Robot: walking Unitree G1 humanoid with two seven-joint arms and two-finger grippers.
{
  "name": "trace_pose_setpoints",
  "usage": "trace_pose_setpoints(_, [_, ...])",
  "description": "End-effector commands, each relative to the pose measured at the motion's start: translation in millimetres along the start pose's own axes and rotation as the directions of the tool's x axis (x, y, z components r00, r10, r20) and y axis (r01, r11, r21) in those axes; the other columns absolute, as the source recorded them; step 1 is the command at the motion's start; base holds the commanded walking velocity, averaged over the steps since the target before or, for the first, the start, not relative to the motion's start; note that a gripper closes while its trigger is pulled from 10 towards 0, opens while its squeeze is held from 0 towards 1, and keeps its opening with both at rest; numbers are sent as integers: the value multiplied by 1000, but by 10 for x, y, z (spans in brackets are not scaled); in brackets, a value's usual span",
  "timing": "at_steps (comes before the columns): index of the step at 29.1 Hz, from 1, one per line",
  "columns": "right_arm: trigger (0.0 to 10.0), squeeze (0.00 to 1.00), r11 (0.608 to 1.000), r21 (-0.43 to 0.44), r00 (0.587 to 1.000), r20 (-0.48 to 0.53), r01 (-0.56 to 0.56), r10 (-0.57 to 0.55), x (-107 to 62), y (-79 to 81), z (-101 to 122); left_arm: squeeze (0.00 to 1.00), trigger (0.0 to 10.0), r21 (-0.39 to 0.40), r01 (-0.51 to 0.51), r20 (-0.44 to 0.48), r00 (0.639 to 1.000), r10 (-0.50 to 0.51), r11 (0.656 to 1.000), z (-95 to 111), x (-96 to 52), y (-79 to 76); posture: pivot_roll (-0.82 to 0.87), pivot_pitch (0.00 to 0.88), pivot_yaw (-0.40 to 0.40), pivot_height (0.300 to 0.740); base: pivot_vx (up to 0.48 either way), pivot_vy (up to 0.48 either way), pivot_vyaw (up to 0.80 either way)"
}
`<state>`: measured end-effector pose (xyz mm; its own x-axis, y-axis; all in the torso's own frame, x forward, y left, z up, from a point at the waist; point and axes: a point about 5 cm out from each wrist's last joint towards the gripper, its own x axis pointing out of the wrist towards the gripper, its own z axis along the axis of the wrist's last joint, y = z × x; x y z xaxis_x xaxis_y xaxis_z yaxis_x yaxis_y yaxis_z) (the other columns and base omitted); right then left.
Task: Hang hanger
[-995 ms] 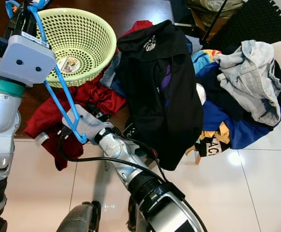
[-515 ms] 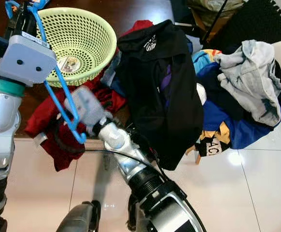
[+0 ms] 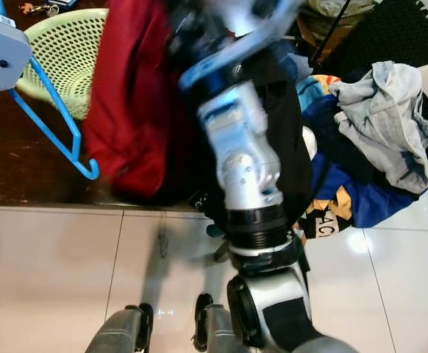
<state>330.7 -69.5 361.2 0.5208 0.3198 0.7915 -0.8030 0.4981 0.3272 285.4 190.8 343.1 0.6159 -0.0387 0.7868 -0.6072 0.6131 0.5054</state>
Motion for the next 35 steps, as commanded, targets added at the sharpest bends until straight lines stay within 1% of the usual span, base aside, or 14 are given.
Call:
trace_pose_setpoints(1, [10000, 0, 997, 5, 991, 110, 78, -78, 88, -158, 275, 0, 10000, -18, 4, 32, 999, -4, 1000, 86, -30, -36, 127, 125, 3, 740, 0, 0, 0])
trace_pose_setpoints(8, [10000, 0, 996, 20, 951, 296, 83, -86, 244, -237, 890, 0, 10000, -51, 24, 37, 999, -22, 998, 126, -70, -107, 123, 126, 5, 740, 0, 0, 0])
trace_pose_setpoints(11, [10000, 0, 999, -18, 903, 428, -30, 35, 290, -59, 1429, 0, 10000, -67, 42, 37, 999, -39, 997, 123, -93, -171, 112, 129, 9, 740, 0, 0, 0])
trace_pose_setpoints(16, [10000, 0, 994, -57, 863, 492, -96, 112, 291, 74, 1707, 0, 10000, -75, 50, 38, 998, -47, 996, 120, -98, -198, 108, 130, 11, 740, 0, 0, 0])
trace_pose_setpoints(18, [10000, 0, 976, -139, 792, 572, -167, 217, 238, 270, 2060, 0, 10000, -85, 60, 39, 998, -57, 995, 121, -100, -227, 102, 132, 19, 740, 0, 0, 0])
trace_pose_setpoints(19, [10000, 0, 976, -139, 792, 572, -167, 217, 238, 270, 2060, 0, 10000, -85, 60, 39, 998, -57, 995, 121, -100, -227, 102, 132, 19, 740, 0, 0, 0])
trace_pose_setpoints(22, [10000, 0, 949, -217, 673, 669, -230, 316, 143, 506, 2483, 0, 10000, -98, 75, 39, 997, -71, 992, 129, -109, -272, 93, 130, 27, 740, 0, 0, 0])
trace_pose_setpoints(26, [10000, 0, 945, -226, 650, 687, -235, 326, 123, 541, 2559, 0, 10000, -101, 78, 40, 996, -74, 992, 132, -110, -280, 93, 130, 27, 740, 0, 0, 0])
trace_pose_setpoints(28, [10000, 0, 941, -233, 611, 716, -244, 336, 84, 581, 2675, 0, 10000, -104, 80, 41, 996, -76, 991, 137, -109, -290, 89, 130, 31, 740, 0, 0, 0])
trace_pose_setpoints(29, [10000, 0, 934, -244, 563, 748, -262, 353, 32, 635, 2810, 0, 10000, -109, 83, 42, 996, -79, 991, 145, -107, -304, 87, 129, 32, 740, 0, 0, 0])
trace_pose_setpoints(31, [10000, 0, 934, -244, 563, 748, -262, 353, 32, 635, 2810, 0, 10000, -109, 83, 42, 996, -79, 991, 145, -107, -304, 87, 129, 32, 740, 0, 0, 0])
trace_pose_setpoints(32, [10000, 0, 926, -269, 505, 780, -264, 370, -36, 694, 2965, 0, 10000, -116, 87, 43, 996, -83, 989, 158, -108, -326, 84, 127, 33, 740, 0, 0, 0])
trace_pose_setpoints(34, [10000, 0, 926, -269, 505, 780, -264, 370, -36, 694, 2965, 0, 10000, -116, 87, 43, 996, -83, 989, 158, -108, -326, 84, 127, 33, 740, 0, 0, 0])
trace_pose_setpoints(35, [10000, 0, 927, -286, 454, 811, -242, 369, -108, 724, 3116, 0, 10000, -121, 91, 44, 995, -86, 988, 168, -111, -345, 81, 127, 31, 740, 0, 0, 0])
